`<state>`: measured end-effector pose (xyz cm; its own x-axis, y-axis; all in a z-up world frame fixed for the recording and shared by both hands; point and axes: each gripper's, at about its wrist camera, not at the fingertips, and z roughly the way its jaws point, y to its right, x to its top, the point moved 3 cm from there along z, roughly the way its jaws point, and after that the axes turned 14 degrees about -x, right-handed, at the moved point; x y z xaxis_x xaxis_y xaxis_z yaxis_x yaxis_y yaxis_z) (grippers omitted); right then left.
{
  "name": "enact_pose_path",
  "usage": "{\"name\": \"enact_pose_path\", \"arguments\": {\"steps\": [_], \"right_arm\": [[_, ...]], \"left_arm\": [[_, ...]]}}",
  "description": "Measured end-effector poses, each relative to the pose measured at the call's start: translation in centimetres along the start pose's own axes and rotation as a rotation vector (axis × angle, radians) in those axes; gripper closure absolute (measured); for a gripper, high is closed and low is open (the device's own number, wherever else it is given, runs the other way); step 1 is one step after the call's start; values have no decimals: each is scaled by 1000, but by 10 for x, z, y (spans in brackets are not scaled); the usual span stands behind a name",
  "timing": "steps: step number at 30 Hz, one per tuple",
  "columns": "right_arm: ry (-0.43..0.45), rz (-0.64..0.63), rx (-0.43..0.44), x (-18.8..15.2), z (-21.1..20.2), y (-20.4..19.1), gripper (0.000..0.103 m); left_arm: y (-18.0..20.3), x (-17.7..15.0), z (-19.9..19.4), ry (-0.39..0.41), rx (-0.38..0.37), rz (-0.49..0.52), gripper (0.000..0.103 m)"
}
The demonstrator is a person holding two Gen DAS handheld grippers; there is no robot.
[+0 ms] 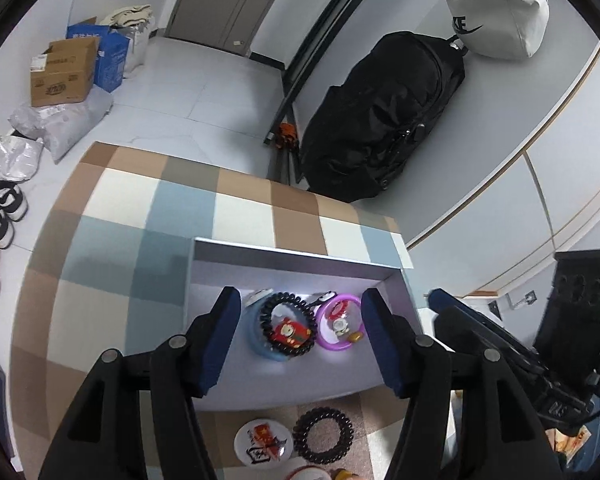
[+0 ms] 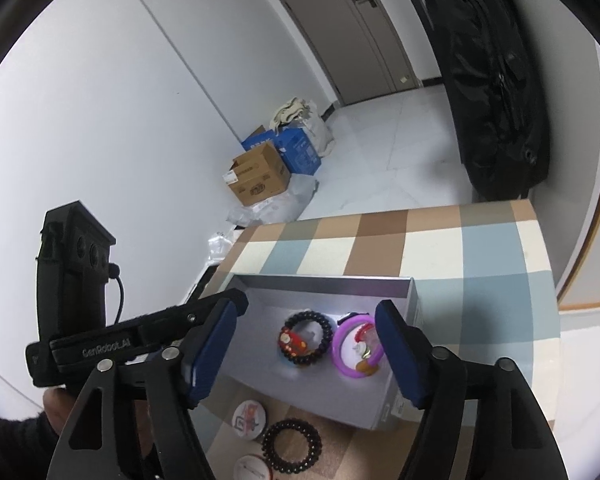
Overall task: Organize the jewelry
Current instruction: 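Withdraw both tools from the box toward the remaining items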
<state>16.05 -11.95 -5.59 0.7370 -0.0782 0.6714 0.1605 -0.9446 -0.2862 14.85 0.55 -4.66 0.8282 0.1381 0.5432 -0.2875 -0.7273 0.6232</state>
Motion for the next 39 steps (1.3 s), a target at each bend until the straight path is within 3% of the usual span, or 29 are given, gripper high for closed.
{"name": "enact_pose_path", "arguments": {"steps": [4, 16, 22, 25, 32, 37, 39], "right_arm": [[24, -20, -17, -9, -10, -3, 22], [63, -52, -25, -26, -30, -9, 8], [36, -77, -26, -42, -31, -12, 8], [38, -81, -27, -49, -36, -14, 8], [32, -82, -52, -62, -41, -14, 5], [35, -62, -61, -69, -47, -12, 2], [35, -55, -66, -71, -49, -10, 2]], "left_arm": [[2, -7, -12, 11, 77, 30, 46], [16, -39, -22, 6, 94, 96, 45], [16, -56, -33, 12, 170, 106, 45], [16, -63, -38, 13, 185, 101, 38], [25, -75, -49, 14, 182, 135, 36], [30, -85, -53, 40, 227, 192, 21], [31, -89, -53, 37, 229, 203, 21]]}}
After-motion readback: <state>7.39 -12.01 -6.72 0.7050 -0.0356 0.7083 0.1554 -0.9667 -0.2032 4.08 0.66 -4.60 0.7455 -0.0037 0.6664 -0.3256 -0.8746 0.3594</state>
